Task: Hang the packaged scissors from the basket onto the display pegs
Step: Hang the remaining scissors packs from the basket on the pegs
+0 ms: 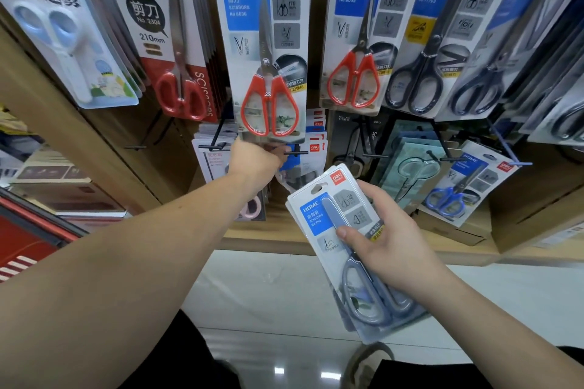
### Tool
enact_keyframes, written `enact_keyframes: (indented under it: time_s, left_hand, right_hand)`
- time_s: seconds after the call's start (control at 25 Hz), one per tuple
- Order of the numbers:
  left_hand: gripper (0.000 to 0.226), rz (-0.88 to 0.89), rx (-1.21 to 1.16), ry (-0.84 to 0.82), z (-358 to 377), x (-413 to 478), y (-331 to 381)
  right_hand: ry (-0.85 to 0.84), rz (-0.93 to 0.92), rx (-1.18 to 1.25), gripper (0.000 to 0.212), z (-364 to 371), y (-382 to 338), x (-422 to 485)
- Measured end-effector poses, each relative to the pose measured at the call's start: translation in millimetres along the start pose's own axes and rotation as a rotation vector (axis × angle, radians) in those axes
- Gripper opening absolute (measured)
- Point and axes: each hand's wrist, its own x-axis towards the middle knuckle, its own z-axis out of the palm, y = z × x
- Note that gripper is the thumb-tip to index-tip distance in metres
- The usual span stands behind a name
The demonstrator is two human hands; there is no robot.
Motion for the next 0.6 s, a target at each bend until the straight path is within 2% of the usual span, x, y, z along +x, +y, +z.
enact_keyframes:
  time_s: [0.16,0.24,0.32,0.44,0.6]
  left_hand:
    - [0.025,-0.038,-0.013,-0.065,-10,-12,-1]
    - [0.013,-0.006,0.124,-0.091,-26,-32,3]
    - [0.021,-0.064,0.262,-0.137,-50,-53,5]
    - [0.038,-0.325,0.099,-0.261,-88,-76,9]
    - [0.063,-0.379,-0.26,-0.376,-129,-87,5]
  right_hand:
    - [-0.023,-0.051,0.046,0.066,14,-10,5]
    - [-0.023,-0.056,0.12,0.061,21,-19,7]
    - [-0.018,-0.05,0.207,0.055,34,-31,9]
    - [-0.021,-0.05,0.318,0.051,61,-50,14]
    - [-0.032,-0.022,0.499,0.05,97,-77,18]
